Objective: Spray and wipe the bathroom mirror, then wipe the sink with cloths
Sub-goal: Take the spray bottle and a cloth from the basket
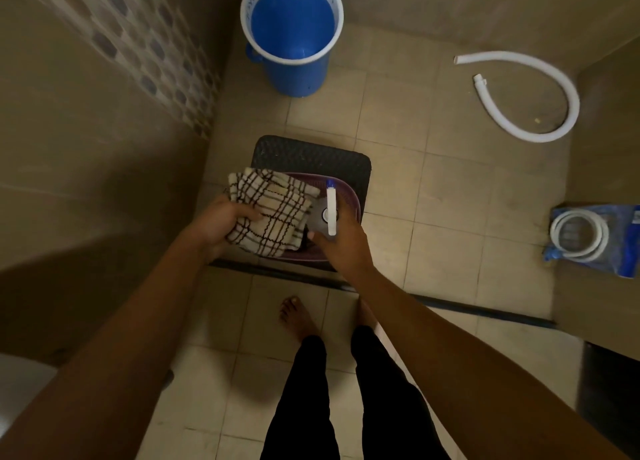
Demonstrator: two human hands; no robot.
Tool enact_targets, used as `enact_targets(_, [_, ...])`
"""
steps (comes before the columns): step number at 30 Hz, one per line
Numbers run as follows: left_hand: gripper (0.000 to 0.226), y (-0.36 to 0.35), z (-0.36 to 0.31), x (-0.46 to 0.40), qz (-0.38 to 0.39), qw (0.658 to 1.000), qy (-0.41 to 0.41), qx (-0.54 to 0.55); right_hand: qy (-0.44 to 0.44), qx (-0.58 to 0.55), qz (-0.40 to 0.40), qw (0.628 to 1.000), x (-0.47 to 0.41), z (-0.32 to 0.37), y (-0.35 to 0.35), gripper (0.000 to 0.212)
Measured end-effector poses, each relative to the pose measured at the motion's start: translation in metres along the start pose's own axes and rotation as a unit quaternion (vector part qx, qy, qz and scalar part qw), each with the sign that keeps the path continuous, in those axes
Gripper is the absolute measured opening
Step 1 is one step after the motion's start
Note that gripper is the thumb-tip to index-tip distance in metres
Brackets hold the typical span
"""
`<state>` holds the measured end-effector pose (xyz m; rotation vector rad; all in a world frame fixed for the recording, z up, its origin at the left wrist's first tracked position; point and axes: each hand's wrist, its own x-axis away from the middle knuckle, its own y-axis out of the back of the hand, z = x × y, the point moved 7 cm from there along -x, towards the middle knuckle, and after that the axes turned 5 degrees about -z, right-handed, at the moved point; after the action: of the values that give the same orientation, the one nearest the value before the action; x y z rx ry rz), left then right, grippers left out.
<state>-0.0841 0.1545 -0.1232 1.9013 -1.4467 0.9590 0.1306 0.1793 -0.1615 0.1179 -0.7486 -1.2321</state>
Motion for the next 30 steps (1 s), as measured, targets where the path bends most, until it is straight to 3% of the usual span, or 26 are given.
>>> enact_targets(4, [0.053, -0.001, 0.021, 0.007, 0.031, 0.995, 0.013, 0.094, 0.017, 0.019, -0.004, 1.0, -0.018, -0.001, -0.004, 0.078])
enact_targets(8, [0.035, -0.005, 0.026, 0.011, 0.04, 0.987, 0.006, 0.154, 0.036, -0.006, -0.024, 0.999, -0.026, 0.0, -0.005, 0.045])
enact_targets(12, [0.036, -0.001, 0.025, 0.011, 0.027, 0.985, -0.001, 0.169, 0.063, -0.04, -0.028, 0.997, -0.024, 0.011, -0.007, 0.016])
enact_targets(24, [0.042, 0.019, -0.003, 0.049, -0.01, 0.977, -0.048, 0.208, 0.103, -0.058, -0.101, 0.988, 0.001, 0.084, 0.028, 0.019])
enact_targets(30, [0.049, 0.03, -0.03, 0.088, -0.023, 0.97, -0.082, 0.228, 0.105, -0.129, -0.116, 0.979, 0.022, 0.14, 0.06, 0.024])
